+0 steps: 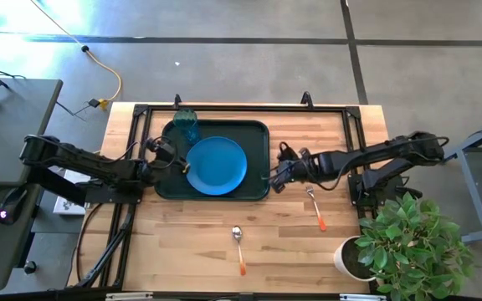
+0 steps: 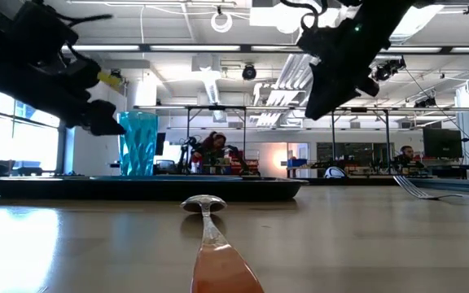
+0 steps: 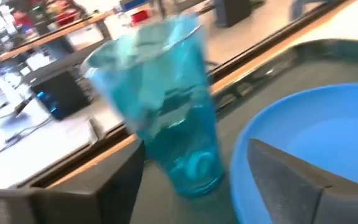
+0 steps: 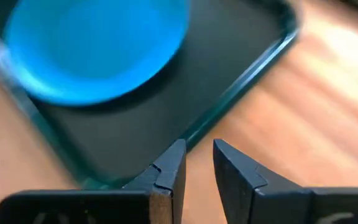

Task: Pick and place plate/cup/fork/spoon on tray
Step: Put the orange fork on the black tray to the right of the blue plate

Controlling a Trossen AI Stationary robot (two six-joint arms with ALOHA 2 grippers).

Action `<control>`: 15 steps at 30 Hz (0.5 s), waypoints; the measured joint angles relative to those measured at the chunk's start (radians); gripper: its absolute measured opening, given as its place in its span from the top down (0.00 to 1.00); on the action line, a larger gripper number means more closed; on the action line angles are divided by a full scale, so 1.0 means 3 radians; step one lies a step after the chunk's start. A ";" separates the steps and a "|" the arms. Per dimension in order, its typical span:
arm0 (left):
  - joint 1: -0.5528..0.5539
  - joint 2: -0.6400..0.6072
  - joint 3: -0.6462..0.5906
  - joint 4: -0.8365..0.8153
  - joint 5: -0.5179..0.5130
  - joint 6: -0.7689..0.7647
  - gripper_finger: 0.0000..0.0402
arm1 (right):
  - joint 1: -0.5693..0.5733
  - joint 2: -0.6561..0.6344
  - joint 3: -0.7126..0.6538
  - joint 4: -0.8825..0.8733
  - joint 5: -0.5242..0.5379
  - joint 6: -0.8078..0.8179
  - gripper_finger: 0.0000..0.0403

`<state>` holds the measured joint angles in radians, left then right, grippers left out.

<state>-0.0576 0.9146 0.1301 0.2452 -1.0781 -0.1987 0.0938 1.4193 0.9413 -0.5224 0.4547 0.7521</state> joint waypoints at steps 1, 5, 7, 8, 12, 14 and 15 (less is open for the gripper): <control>-0.0035 -0.0016 0.0046 -0.0014 0.0028 0.0043 0.37 | 0.0019 0.0000 0.0000 0.0009 -0.0126 -0.0001 0.82; -0.0174 -0.0082 0.0160 -0.0127 0.0037 0.0150 0.50 | 0.0066 0.0000 -0.0023 0.0030 -0.0561 -0.0053 0.82; -0.0248 -0.0128 0.0190 -0.0220 -0.0034 0.0148 0.57 | 0.0071 0.0000 -0.0027 0.0001 -0.0608 0.0108 0.82; -0.0289 -0.0153 0.0191 -0.0270 -0.0055 0.0146 0.60 | 0.0069 0.0000 -0.0025 -0.0001 -0.0610 0.0252 0.82; -0.0491 -0.0304 0.0191 -0.0437 0.0098 0.0239 0.69 | 0.0056 0.0000 -0.0025 -0.0136 -0.0766 0.0639 0.82; -0.0614 -0.0393 0.0191 -0.0434 0.0171 0.0274 0.73 | 0.0070 0.0000 -0.0025 -0.0378 -0.0830 0.0800 0.82; -0.0687 -0.0449 0.0191 -0.0434 0.0207 0.0319 0.75 | 0.0088 0.0000 -0.0025 -0.0531 -0.0831 0.0932 0.82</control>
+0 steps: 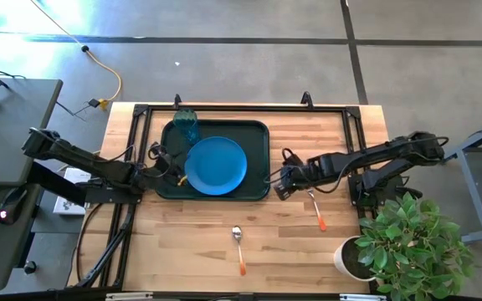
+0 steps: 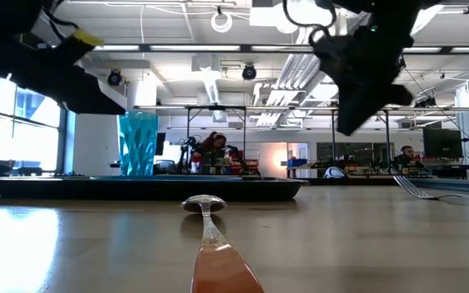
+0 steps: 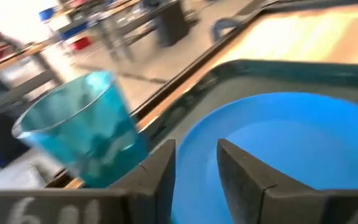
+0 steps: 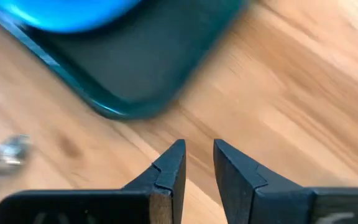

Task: Pick and place plate/cup/fork/spoon on tray
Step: Put the orange fork on the black tray to the right of the blue plate

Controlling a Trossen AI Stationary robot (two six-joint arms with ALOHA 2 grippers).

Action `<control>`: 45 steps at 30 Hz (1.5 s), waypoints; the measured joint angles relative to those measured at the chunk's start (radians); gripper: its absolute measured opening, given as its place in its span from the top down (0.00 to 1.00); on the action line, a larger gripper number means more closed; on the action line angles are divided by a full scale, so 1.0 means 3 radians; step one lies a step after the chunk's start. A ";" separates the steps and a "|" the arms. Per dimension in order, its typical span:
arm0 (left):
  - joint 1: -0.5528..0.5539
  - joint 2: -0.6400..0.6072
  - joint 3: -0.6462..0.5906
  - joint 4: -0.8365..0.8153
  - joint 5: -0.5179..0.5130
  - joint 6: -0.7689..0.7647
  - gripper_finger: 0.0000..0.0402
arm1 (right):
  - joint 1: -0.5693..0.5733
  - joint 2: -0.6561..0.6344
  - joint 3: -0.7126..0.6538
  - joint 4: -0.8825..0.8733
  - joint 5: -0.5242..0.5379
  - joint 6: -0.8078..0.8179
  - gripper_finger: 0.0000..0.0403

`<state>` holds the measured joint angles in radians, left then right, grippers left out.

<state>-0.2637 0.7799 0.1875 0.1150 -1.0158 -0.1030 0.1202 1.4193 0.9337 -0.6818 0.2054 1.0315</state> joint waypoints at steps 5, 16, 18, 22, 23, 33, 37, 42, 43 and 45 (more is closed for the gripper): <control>-0.0395 -0.0269 0.0000 0.0008 0.0216 0.0295 0.81 | 0.0200 0.0000 0.0000 -0.0715 -0.0077 0.0633 0.82; -0.0399 -0.0336 -0.0001 0.1097 0.1297 0.1199 0.92 | 0.0617 0.0159 0.0000 -0.1239 -0.0051 0.1211 0.64; -0.0305 -0.0243 -0.0003 0.1273 0.1502 0.1256 0.94 | 0.0636 0.0249 0.0000 -0.1284 -0.0050 0.1209 0.60; -0.0077 0.0005 -0.0004 0.1550 0.1754 0.1241 0.98 | 0.0634 0.0447 0.0000 -0.1354 -0.0061 0.1136 0.55; -0.0018 0.0081 -0.0004 0.1664 0.1805 0.1222 0.99 | 0.0634 0.0491 0.0000 -0.1352 -0.0088 0.1079 0.55; 0.0375 0.0922 -0.0005 0.2665 0.2249 0.0916 0.96 | 0.0634 0.0652 -0.0267 -0.1044 -0.0280 0.0963 0.55; 0.0471 0.1206 -0.0004 0.2867 0.2233 0.0818 0.94 | 0.0638 0.0493 -0.0745 -0.0453 -0.0381 0.1141 0.55; 0.0582 0.1448 -0.0005 0.3053 0.2230 0.0814 0.90 | 0.0626 0.0309 -0.0873 -0.0331 -0.0334 0.1262 0.57; 0.0605 0.1492 -0.0004 0.3114 0.2230 0.0814 0.89 | 0.0612 0.0258 -0.0849 -0.0365 -0.0334 0.1257 0.59; 0.0650 0.1552 -0.0004 0.3133 0.2231 0.0809 0.89 | 0.0574 0.0180 -0.0828 -0.0384 -0.0319 0.1243 0.66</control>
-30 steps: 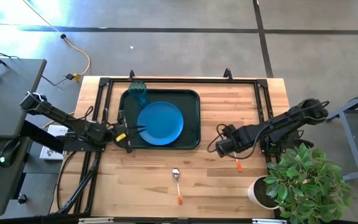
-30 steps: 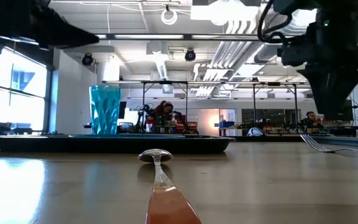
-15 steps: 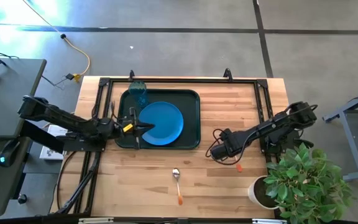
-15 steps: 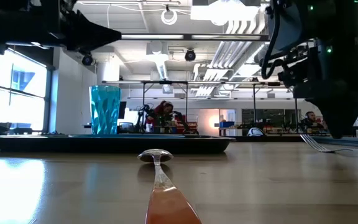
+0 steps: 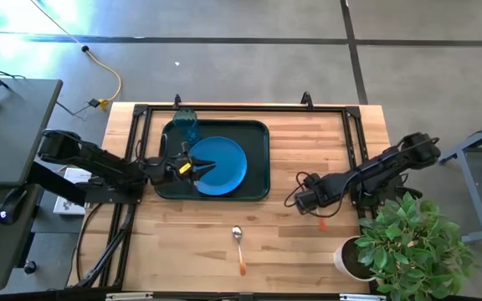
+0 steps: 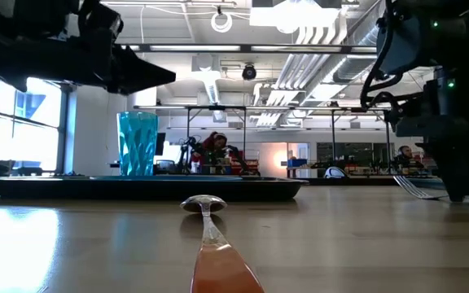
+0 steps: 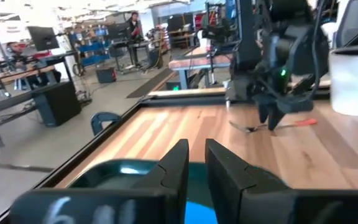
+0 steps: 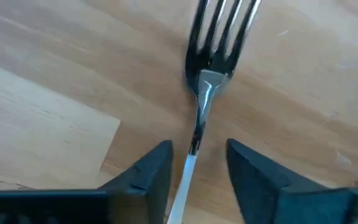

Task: Pick and place plate/cup/fork/spoon on tray
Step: Put the orange fork on the black tray to the right of the blue plate

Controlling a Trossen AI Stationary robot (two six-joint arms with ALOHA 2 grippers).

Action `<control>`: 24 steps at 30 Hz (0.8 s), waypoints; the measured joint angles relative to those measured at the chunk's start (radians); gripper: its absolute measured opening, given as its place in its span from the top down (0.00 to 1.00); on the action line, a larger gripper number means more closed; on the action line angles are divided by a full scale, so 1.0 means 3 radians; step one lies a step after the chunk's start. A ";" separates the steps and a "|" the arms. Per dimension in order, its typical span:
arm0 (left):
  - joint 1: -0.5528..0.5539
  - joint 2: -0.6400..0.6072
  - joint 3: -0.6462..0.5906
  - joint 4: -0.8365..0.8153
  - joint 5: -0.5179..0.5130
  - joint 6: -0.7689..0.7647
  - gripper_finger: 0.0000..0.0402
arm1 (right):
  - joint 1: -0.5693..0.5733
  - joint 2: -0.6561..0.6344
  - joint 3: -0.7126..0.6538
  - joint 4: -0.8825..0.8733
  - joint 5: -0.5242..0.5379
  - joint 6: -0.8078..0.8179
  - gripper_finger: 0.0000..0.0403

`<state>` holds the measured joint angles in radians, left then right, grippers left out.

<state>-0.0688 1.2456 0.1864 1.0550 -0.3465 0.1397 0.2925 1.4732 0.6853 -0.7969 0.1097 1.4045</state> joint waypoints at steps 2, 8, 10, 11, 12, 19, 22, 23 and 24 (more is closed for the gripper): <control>0.0057 0.0057 0.0000 -0.0003 -0.0001 -0.0001 0.88 | -0.0055 -0.0066 0.0005 0.0038 0.0072 0.0004 0.76; 0.0244 0.0149 0.0001 -0.0006 -0.0002 -0.0031 0.88 | -0.0238 -0.0035 0.0006 0.0197 0.0005 0.0001 0.96; 0.0285 0.0165 0.0003 -0.0005 -0.0003 -0.0083 0.88 | -0.0289 -0.0029 0.0010 0.0230 -0.0045 0.0005 0.94; 0.0306 0.0167 0.0003 -0.0018 -0.0003 -0.0121 0.88 | -0.0301 -0.0029 0.0011 0.0243 -0.0047 0.0005 0.94; 0.0323 0.0167 0.0003 -0.0012 -0.0002 -0.0173 0.88 | -0.0306 -0.0028 0.0015 0.0249 -0.0045 0.0005 0.96; 0.0362 0.0168 0.0003 -0.0011 -0.0003 -0.0262 0.88 | -0.0303 -0.0018 0.0107 0.0268 0.0040 -0.0096 0.98; 0.0361 0.0168 0.0003 -0.0010 -0.0003 -0.0264 0.88 | -0.0299 -0.0018 0.0107 0.0195 0.0056 -0.0117 0.97; 0.0361 0.0168 0.0003 -0.0010 -0.0003 -0.0262 0.88 | -0.0299 -0.0018 0.0106 0.0159 0.0057 -0.0119 0.97; 0.0361 0.0168 0.0003 -0.0010 -0.0003 -0.0260 0.88 | -0.0299 -0.0019 0.0106 0.0136 0.0048 -0.0125 0.96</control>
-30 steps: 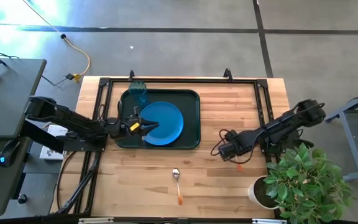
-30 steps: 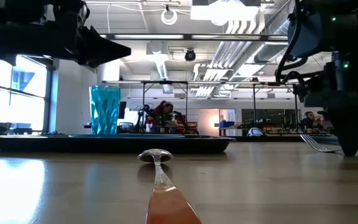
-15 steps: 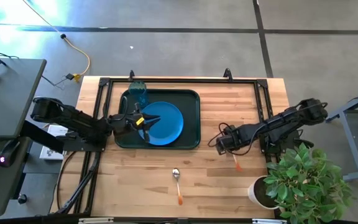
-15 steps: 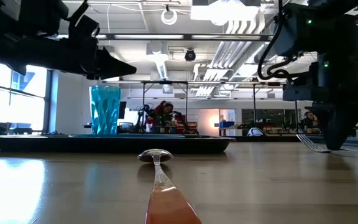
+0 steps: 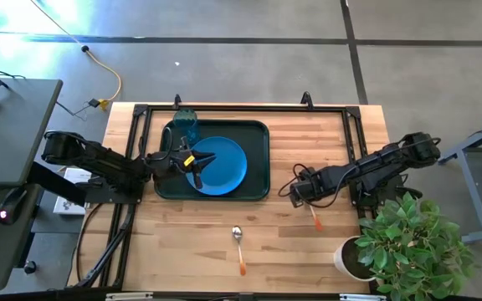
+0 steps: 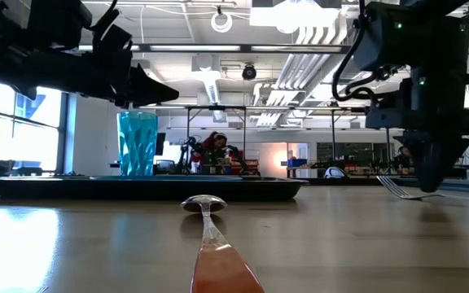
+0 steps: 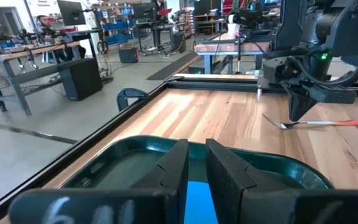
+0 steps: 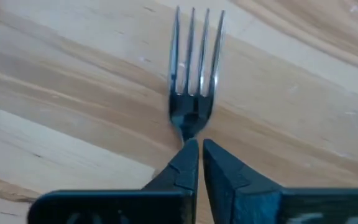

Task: Pick and place plate/cup/fork/spoon on tray
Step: Put the orange fork on the black tray to the right of the blue plate

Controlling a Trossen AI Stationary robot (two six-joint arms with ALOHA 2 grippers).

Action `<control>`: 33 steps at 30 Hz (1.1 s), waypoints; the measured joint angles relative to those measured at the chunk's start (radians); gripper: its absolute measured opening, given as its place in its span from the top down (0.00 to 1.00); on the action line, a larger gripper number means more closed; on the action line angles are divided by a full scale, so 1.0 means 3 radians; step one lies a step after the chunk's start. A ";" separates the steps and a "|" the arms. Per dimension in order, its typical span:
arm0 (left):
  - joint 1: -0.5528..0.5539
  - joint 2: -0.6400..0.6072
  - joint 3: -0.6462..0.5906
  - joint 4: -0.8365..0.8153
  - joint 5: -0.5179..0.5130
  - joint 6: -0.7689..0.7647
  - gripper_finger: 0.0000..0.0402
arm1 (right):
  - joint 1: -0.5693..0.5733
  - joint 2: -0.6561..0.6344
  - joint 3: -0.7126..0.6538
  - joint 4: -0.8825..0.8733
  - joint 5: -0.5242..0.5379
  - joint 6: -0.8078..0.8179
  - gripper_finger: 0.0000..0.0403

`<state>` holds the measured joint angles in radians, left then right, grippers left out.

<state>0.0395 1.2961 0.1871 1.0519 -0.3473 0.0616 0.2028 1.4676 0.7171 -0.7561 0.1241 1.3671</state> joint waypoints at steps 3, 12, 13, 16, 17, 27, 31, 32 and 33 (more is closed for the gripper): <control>0.0000 0.0000 0.0000 0.0000 0.0000 -0.0018 0.88 | 0.0001 -0.0002 0.0001 -0.0030 -0.0100 -0.0024 0.89; -0.0001 0.0000 0.0000 -0.0054 0.0302 -0.0089 0.88 | 0.0016 -0.0022 -0.0199 0.0231 -0.0560 -0.0055 0.75; -0.0001 0.0000 0.0000 -0.0069 0.0402 -0.0083 0.88 | 0.0023 -0.0019 -0.0227 0.0292 -0.0544 -0.0029 0.76; -0.0001 0.0000 0.0000 -0.0089 0.0619 -0.0001 0.88 | 0.0024 -0.0033 -0.0325 0.0398 -0.0532 -0.0005 0.83; -0.0003 0.0000 0.0001 -0.0092 0.0627 0.0010 0.88 | 0.0024 -0.0032 -0.0335 0.0403 -0.0528 0.0020 0.87; -0.0001 0.0000 0.0003 -0.0104 0.0422 0.0044 0.88 | 0.0025 0.0003 0.0053 0.0320 -0.0372 -0.0030 0.99; -0.0001 0.0000 0.0003 -0.0127 0.0425 0.0044 0.88 | -0.0005 0.0002 0.0310 0.0255 -0.0148 -0.0176 0.99; -0.0001 0.0000 0.0003 -0.0127 0.0425 0.0036 0.88 | -0.0026 0.0003 0.0395 0.0271 -0.0092 -0.0225 0.99; -0.0001 0.0000 0.0003 -0.0129 0.0425 0.0031 0.88 | -0.0055 -0.0001 0.0475 0.0301 -0.0035 -0.0291 0.99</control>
<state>0.0391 1.2961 0.1879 1.0134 -0.2199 0.0711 0.1863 1.4674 0.8597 -0.6657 0.1134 1.2799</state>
